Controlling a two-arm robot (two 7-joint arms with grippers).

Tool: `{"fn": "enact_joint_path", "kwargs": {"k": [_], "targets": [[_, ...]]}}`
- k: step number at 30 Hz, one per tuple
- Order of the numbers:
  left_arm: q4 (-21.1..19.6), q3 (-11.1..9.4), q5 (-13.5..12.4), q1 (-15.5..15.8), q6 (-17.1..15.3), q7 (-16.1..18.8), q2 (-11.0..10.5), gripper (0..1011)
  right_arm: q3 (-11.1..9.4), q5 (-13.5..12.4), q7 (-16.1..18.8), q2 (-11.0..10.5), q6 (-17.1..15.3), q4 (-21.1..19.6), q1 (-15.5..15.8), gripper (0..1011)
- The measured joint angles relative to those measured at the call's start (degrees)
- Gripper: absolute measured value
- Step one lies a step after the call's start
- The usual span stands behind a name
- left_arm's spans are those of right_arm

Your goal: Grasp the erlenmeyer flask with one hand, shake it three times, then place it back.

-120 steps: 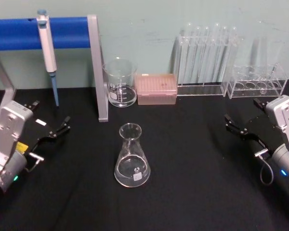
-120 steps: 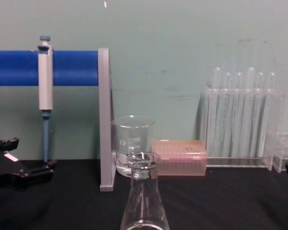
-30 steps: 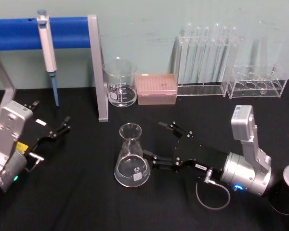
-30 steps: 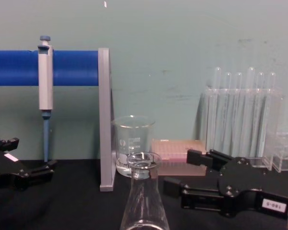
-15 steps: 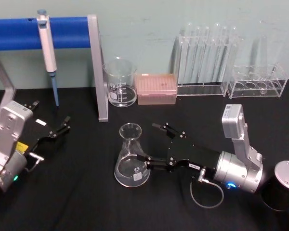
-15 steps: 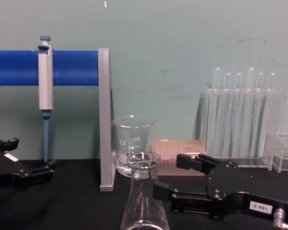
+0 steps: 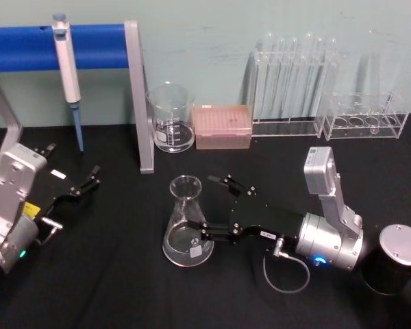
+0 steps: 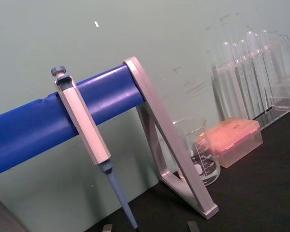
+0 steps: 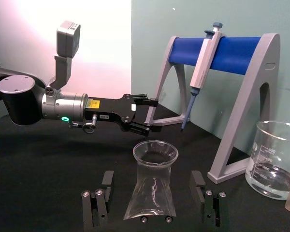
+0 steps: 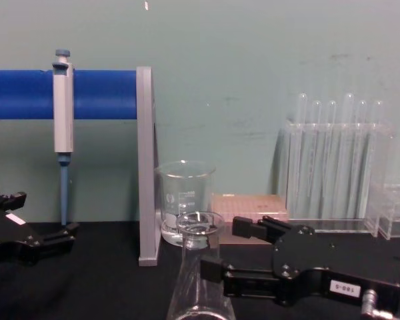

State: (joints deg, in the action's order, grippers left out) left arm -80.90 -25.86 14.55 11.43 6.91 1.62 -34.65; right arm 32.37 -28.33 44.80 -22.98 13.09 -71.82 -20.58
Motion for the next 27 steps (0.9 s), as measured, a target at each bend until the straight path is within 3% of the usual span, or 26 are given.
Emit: {"fn": "enact_joint_path", "kwargs": {"k": [27], "targets": [[0.00,0.00,0.00,0.00,0.00,0.00,0.00,1001,2.13,0.40,2.99,3.45,1.11,7.54,-4.80,1000]]}}
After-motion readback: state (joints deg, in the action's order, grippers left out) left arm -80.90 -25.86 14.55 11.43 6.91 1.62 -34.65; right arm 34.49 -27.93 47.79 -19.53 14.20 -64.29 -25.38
